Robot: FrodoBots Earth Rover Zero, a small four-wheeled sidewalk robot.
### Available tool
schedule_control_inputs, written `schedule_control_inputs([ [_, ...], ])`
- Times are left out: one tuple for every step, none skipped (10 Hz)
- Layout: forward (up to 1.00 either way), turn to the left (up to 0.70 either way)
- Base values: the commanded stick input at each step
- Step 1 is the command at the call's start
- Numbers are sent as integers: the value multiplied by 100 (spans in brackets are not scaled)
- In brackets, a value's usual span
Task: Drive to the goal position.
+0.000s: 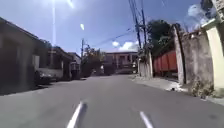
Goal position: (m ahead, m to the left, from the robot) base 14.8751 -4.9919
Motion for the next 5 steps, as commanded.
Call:
schedule_control_inputs([
  [0,0],
  [0,0],
  [0,0],
  [0,0],
  [0,0],
])
